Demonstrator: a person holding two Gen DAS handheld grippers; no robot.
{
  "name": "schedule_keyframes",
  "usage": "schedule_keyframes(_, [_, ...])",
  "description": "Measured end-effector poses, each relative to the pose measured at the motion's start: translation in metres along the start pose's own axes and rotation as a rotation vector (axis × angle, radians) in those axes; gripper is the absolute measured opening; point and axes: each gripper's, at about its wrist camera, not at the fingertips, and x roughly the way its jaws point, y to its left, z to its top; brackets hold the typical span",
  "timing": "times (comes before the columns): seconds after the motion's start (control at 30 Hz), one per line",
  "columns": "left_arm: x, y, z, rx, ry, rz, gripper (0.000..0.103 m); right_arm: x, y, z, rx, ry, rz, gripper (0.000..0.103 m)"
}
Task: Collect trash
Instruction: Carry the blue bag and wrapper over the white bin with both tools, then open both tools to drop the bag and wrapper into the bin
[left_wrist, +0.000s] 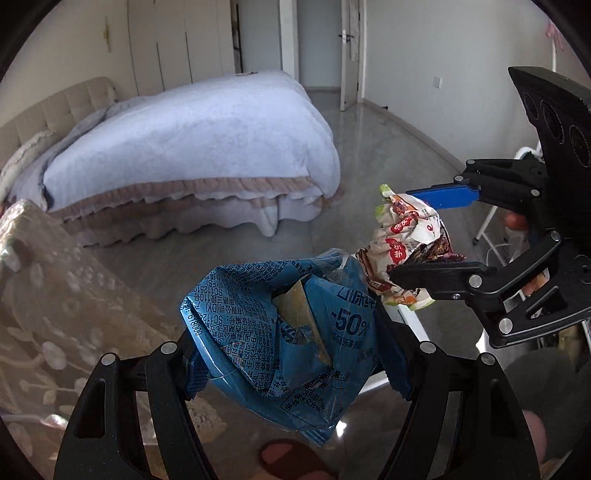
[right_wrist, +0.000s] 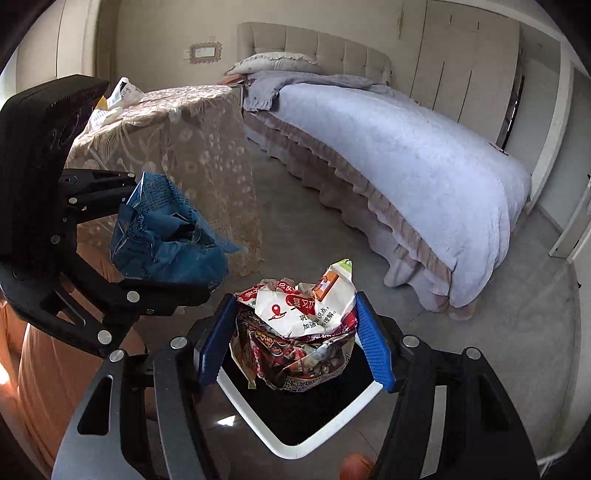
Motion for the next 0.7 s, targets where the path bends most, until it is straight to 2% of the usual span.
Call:
schedule_keyframes(0.17, [0.047, 0.003, -0.003, 0.054, 0.105, -0.1, 0.073, 0.029, -0.023, -0.02, -0.02, 0.103, 0.045, 0.064])
schedule_keyframes(0.33, [0.09, 0.0, -0.01, 0.151, 0.214, -0.17, 0.075, 0.058, -0.031, -0.04, -0.109, 0.193, 0.114, 0.065])
schedule_keyframes(0.37, [0.095, -0.001, -0.011, 0.173, 0.23, -0.178, 0.077, 0.064, -0.033, -0.044, -0.117, 0.21, 0.142, 0.074])
schedule_keyframes(0.4, [0.104, -0.004, -0.011, 0.195, 0.251, -0.194, 0.084, 0.071, -0.037, -0.047, -0.121, 0.238, 0.183, 0.096])
schedule_keyframes(0.43, [0.109, -0.006, -0.012, 0.215, 0.264, -0.194, 0.099, 0.077, -0.04, -0.05, -0.125, 0.262, 0.215, 0.098])
schedule_keyframes(0.5, [0.118, -0.007, -0.014, 0.246, 0.283, -0.211, 0.098, 0.089, -0.042, -0.056, -0.15, 0.315, 0.264, 0.099])
schedule_keyframes(0.57, [0.125, -0.008, -0.012, 0.259, 0.313, -0.231, 0.098, 0.094, -0.041, -0.058, -0.175, 0.336, 0.26, 0.099])
schedule_keyframes(0.7, [0.121, -0.011, -0.013, 0.274, 0.318, -0.242, 0.098, 0.093, -0.037, -0.058, -0.213, 0.344, 0.262, 0.099])
